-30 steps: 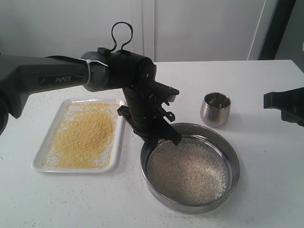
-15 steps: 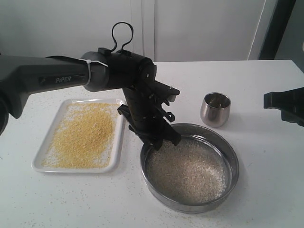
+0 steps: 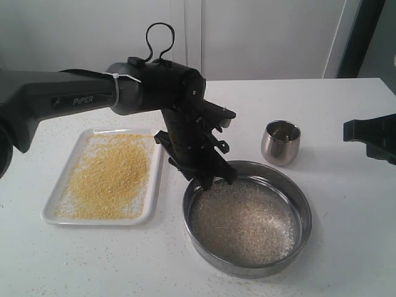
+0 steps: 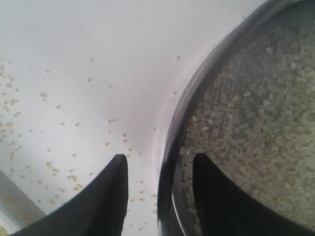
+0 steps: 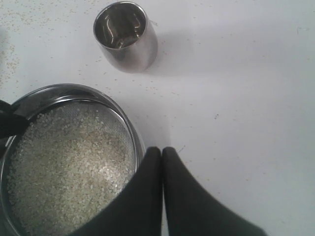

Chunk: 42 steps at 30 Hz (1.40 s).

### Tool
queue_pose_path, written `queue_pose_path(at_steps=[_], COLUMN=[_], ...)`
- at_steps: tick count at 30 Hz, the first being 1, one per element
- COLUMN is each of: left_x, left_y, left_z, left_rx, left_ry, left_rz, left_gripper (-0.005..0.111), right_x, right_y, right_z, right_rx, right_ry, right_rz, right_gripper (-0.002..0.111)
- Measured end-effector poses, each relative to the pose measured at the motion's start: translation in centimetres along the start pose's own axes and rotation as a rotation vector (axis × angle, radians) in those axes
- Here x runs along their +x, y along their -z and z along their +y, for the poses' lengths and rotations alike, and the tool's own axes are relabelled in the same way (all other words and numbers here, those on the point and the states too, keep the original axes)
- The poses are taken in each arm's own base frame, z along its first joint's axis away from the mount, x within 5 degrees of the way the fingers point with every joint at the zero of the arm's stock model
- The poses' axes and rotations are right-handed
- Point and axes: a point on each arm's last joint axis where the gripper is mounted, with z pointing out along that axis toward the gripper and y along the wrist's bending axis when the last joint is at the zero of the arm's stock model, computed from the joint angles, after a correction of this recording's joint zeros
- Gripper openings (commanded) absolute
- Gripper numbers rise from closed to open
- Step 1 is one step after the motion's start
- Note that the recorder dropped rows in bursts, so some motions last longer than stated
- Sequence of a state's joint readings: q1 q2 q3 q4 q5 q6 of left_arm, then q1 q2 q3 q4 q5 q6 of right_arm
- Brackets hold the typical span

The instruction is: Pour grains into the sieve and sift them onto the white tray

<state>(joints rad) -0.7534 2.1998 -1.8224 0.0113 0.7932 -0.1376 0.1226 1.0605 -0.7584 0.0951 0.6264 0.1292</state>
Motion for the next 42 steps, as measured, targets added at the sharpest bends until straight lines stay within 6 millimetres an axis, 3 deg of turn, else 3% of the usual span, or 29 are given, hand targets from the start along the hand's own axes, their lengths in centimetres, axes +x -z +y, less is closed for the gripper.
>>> queue_pose_path(at_steps=[19,22,27,31,33,42], left_x=[-2.0,-2.1,-2.1,-2.0,-2.0,-0.8], left_y=[4.1,4.6,4.9,4.9,4.9,5.4], left_z=[-0.3,-0.3,-0.3,-0.3,0.2,7.1], left_rx=[0.002,0.001,0.001,0.001,-0.002,-0.039], left_ry=[-0.01,-0.012,-0.012,-0.012,-0.002,0.179], left_rz=[-0.024,-0.033,-0.033,-0.027,-0.022,0.063], left_gripper=[0.044,0.032,0.0,0.0,0.0,0.0], right_x=[0.0,0.0,0.0,0.0,0.0,0.0], right_y=[0.0,0.0,0.0,0.0,0.0,0.0], right_z=[0.0,0.0,0.0,0.0,0.0,0.0], right_rx=[0.0,0.0,0.0,0.0,0.0,0.0], right_ry=[-0.002,-0.002,-0.002,-0.002,-0.002,-0.002], right_rz=[0.0,0.0,0.0,0.0,0.0,0.0], right_gripper=[0.0,0.0,0.0,0.0,0.0,0.0])
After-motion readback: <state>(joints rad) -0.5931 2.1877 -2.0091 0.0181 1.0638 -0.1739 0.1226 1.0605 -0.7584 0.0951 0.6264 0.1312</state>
